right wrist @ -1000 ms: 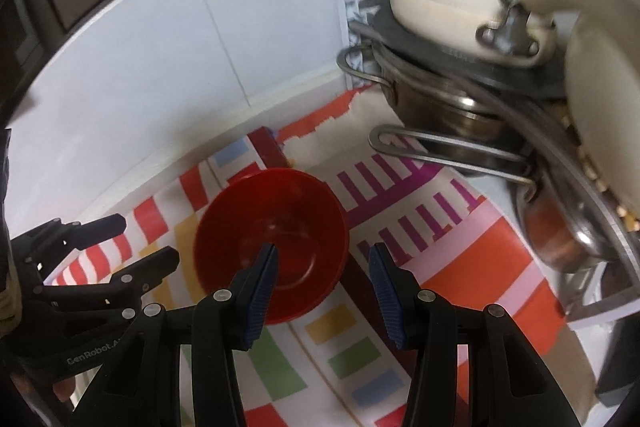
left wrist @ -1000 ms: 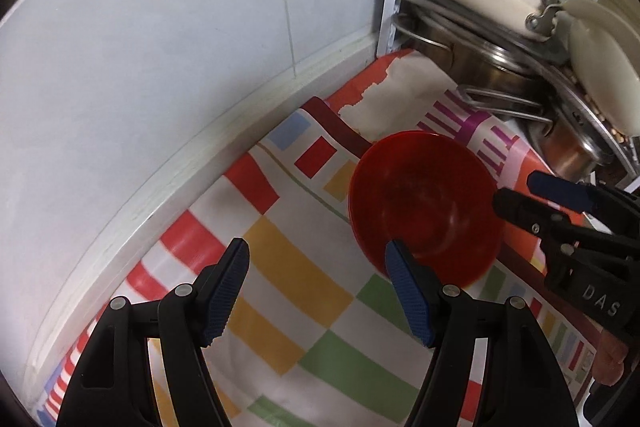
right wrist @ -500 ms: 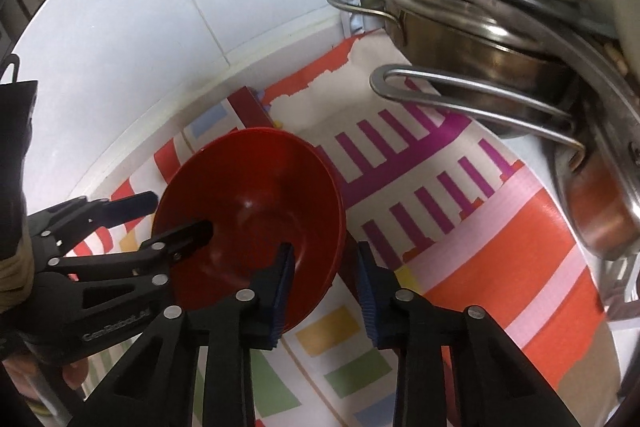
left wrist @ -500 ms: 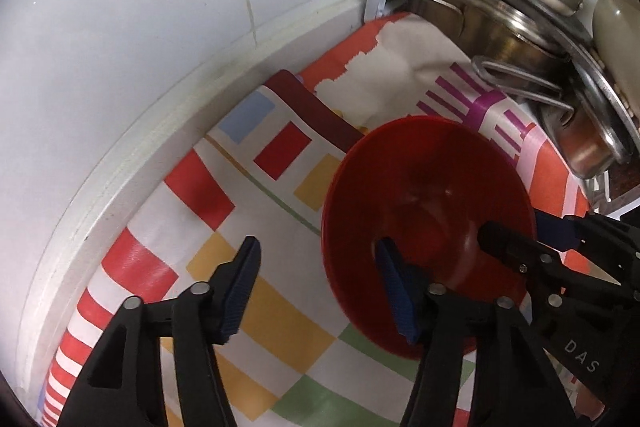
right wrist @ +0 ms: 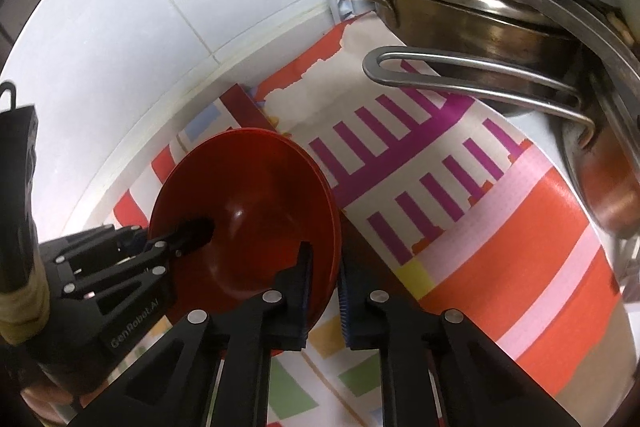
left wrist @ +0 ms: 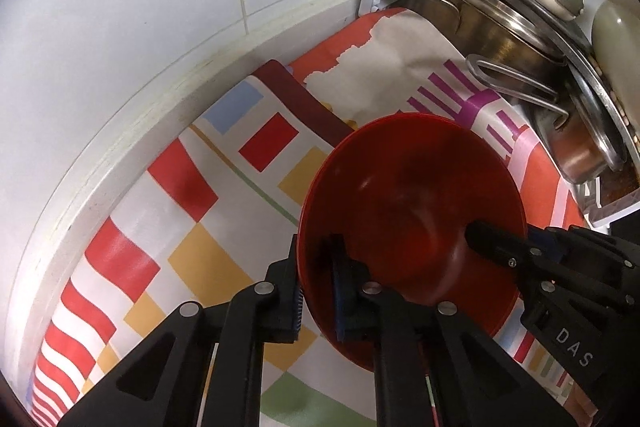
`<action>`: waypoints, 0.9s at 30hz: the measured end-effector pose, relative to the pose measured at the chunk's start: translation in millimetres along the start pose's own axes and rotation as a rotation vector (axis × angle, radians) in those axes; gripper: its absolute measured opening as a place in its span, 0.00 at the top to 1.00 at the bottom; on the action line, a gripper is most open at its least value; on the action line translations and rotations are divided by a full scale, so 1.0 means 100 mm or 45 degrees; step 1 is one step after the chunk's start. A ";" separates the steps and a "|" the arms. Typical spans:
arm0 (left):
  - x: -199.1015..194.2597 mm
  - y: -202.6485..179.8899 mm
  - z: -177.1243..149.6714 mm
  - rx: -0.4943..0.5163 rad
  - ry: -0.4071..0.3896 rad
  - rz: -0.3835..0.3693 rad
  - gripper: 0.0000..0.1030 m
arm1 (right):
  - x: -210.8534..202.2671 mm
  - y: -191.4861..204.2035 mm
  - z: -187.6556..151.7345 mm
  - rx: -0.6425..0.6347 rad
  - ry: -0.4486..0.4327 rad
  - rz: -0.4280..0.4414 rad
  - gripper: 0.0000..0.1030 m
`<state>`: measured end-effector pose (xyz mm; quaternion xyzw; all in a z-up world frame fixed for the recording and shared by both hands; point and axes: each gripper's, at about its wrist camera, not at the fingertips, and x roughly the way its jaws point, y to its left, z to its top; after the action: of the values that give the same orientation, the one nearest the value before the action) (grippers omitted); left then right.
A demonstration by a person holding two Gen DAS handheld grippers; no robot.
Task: Organize plates and bowls
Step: 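Carry the red bowl into the white bowl and open the left gripper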
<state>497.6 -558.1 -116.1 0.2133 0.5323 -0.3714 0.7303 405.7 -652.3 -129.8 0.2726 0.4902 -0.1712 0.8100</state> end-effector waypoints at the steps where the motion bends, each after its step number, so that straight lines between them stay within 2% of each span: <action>1: -0.01 0.01 -0.01 -0.003 0.002 0.001 0.87 | -0.01 0.01 -0.01 0.000 0.002 -0.001 0.88; 8: -0.23 0.07 -0.15 -0.004 -0.019 0.016 0.87 | -0.17 0.14 -0.07 -0.028 0.014 0.002 0.88; 14: -0.57 0.12 -0.32 -0.016 -0.066 0.029 0.87 | -0.40 0.33 -0.20 -0.081 -0.009 0.008 0.88; 27: -1.35 0.28 -0.97 -0.140 -0.172 0.044 0.87 | -1.01 0.78 -0.64 -0.189 -0.070 0.046 0.88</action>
<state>437.8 -429.5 -25.5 0.1565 0.4978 -0.3424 0.7813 356.1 -550.5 -42.5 0.2157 0.4743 -0.1272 0.8440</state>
